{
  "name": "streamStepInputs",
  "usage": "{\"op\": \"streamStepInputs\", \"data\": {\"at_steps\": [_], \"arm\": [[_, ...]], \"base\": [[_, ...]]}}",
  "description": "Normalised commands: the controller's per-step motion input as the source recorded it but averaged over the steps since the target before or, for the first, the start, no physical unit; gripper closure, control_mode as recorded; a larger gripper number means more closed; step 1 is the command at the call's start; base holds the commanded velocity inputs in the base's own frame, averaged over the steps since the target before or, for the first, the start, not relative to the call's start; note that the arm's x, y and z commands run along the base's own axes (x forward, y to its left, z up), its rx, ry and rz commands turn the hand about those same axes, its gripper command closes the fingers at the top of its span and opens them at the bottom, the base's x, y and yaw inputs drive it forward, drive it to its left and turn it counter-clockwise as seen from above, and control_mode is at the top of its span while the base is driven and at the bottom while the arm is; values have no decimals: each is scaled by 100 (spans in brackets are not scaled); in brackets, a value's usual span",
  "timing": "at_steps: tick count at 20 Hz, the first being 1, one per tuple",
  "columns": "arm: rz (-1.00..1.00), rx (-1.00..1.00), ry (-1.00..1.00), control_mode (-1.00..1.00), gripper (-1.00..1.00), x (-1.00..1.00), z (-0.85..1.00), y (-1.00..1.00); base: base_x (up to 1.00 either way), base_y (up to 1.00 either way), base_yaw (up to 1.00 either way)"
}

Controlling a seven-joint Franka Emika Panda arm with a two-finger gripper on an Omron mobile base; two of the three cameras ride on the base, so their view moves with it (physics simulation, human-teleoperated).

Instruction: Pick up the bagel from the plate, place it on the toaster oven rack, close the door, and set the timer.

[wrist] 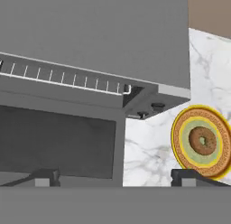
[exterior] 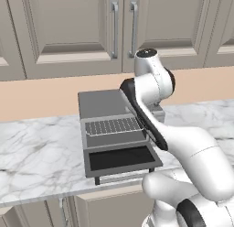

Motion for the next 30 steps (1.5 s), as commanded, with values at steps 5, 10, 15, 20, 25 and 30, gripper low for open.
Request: {"op": "streamStepInputs", "data": {"at_steps": [5,10,15,20,25,30], "arm": [[9,-37,-6,-100,-100,-29,-37,49],[6,-34,-8,-100,-100,-10,-29,32],[6,-31,-4,-100,-100,0,-27,12],[2,-27,0,-100,-100,10,-25,10],[0,-24,0,-100,-100,24,-26,15],[0,-18,0,-100,-100,22,-31,27]], "base": [[0,0,0],[0,0,0],[0,0,0],[0,0,0],[0,0,0],[0,0,0]]}}
